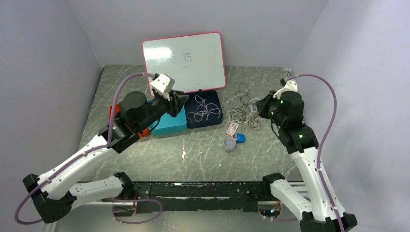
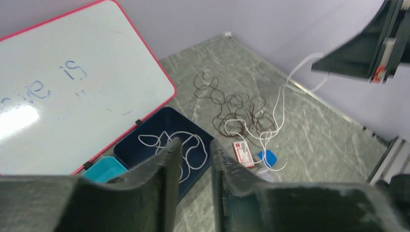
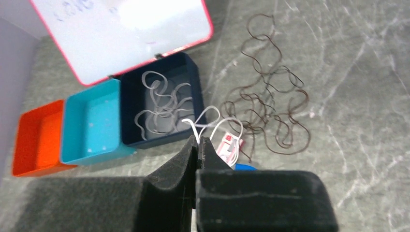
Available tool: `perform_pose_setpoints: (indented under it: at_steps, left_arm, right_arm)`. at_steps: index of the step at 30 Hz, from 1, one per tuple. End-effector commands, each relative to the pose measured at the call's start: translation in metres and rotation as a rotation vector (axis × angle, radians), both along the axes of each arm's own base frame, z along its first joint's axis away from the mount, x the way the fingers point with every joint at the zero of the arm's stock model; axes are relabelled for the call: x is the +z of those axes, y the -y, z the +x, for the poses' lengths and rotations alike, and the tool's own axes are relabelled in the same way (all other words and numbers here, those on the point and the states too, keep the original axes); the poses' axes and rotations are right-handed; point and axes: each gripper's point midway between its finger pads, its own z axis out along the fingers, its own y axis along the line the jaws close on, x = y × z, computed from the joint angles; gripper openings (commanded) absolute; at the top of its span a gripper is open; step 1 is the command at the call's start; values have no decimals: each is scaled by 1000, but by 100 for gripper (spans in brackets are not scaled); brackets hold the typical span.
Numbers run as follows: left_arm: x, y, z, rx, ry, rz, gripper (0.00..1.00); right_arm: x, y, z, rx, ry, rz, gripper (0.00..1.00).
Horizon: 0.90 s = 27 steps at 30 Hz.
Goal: Untangle the cables
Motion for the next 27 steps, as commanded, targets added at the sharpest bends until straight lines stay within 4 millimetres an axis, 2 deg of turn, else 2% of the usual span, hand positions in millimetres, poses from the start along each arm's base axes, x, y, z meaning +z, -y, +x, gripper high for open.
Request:
perform_pose_setpoints:
  at_steps: [1, 3, 5, 13, 19, 27]
  left_arm:
    - [2, 19, -14, -132, 20, -50, 46]
    - [5, 28, -16, -177, 37, -75, 57]
    - [8, 37, -18, -223, 53, -99, 65]
    - [26, 90, -21, -413, 110, -156, 84]
    - [36, 124, -17, -450, 173, -160, 90]
    - [41, 142, -16, -485, 223, -163, 92]
  right_arm:
    - [62, -18, -6, 79, 155, 117, 1]
    - [76, -28, -8, 122, 171, 168, 1]
    - [89, -43, -12, 193, 183, 227, 0]
    - [128, -78, -20, 373, 209, 369, 0]
    - [136, -93, -28, 467, 186, 408, 0]
    - [150, -104, -43, 558, 182, 453, 0]
